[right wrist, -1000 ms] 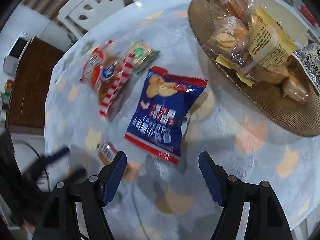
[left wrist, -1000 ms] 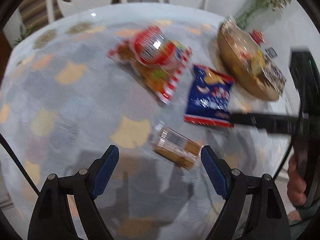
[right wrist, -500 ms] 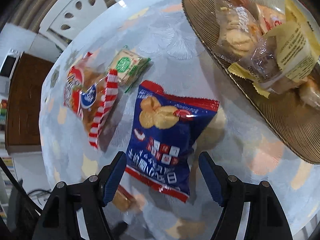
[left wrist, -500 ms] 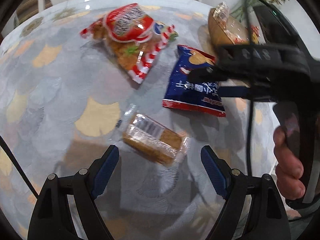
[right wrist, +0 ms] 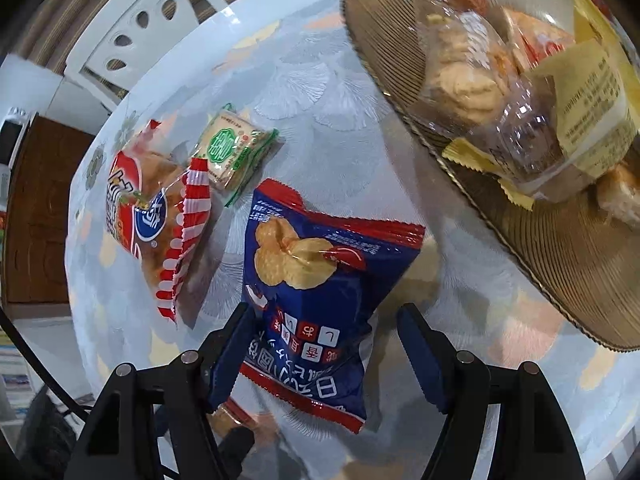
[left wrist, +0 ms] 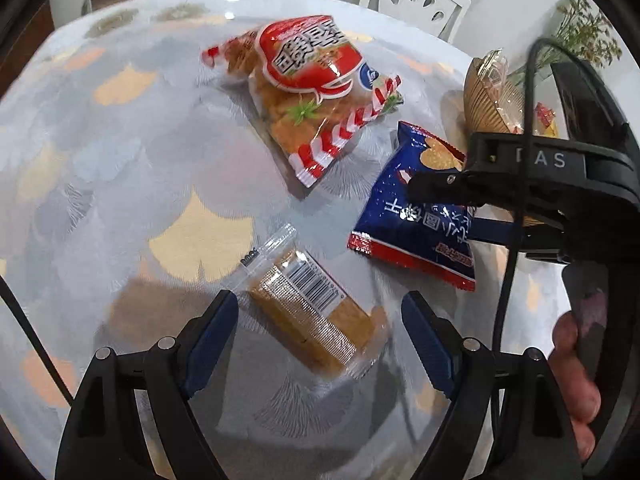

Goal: Organize snacks
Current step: 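Grasp the blue chip bag with the right tool while the left tool grasps the brown cake pack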

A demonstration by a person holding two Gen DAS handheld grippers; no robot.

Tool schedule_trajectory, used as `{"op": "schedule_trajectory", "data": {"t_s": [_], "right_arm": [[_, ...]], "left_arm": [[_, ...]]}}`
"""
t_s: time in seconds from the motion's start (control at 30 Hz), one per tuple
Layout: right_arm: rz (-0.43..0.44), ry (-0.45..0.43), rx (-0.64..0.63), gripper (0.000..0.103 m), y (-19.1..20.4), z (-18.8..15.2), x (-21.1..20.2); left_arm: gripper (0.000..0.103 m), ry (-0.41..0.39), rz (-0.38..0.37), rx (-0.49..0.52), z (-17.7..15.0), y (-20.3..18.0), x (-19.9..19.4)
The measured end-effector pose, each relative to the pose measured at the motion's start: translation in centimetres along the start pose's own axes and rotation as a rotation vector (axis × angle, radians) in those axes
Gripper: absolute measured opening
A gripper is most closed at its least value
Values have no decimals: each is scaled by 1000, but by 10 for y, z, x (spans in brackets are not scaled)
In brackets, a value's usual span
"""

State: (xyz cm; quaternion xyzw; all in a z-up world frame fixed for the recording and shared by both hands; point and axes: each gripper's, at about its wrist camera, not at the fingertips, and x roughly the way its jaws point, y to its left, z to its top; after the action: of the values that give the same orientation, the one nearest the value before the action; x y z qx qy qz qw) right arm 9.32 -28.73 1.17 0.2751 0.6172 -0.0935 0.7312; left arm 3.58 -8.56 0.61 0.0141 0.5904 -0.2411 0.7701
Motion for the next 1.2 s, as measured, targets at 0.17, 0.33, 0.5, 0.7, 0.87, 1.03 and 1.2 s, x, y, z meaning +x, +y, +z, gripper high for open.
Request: {"op": "schedule_trajectory", "data": {"t_s": [0.17, 0.33, 0.5, 0.7, 0.87, 1.03, 1.2], "right_arm": [[-4, -8, -48, 57, 4, -4, -2], [32, 7, -51, 55, 1, -5, -2], [45, 15, -41, 55, -2, -4, 1], [5, 11, -63, 60, 7, -2, 6], [-27, -37, -104, 55, 16, -9, 4], [12, -60, -101, 47, 9, -18, -4], [49, -84, -121, 45, 9, -29, -19]], "left_arm": [[57, 22, 115, 93, -11, -14, 1], [44, 50, 150, 50, -20, 17, -19], [44, 66, 84, 15, -16, 32, -23], [52, 72, 139, 104, -5, 2, -3], [43, 47, 222, 171, -6, -17, 0], [41, 18, 184, 168, -8, -19, -8], [41, -17, 158, 173, -9, -4, -31]]}}
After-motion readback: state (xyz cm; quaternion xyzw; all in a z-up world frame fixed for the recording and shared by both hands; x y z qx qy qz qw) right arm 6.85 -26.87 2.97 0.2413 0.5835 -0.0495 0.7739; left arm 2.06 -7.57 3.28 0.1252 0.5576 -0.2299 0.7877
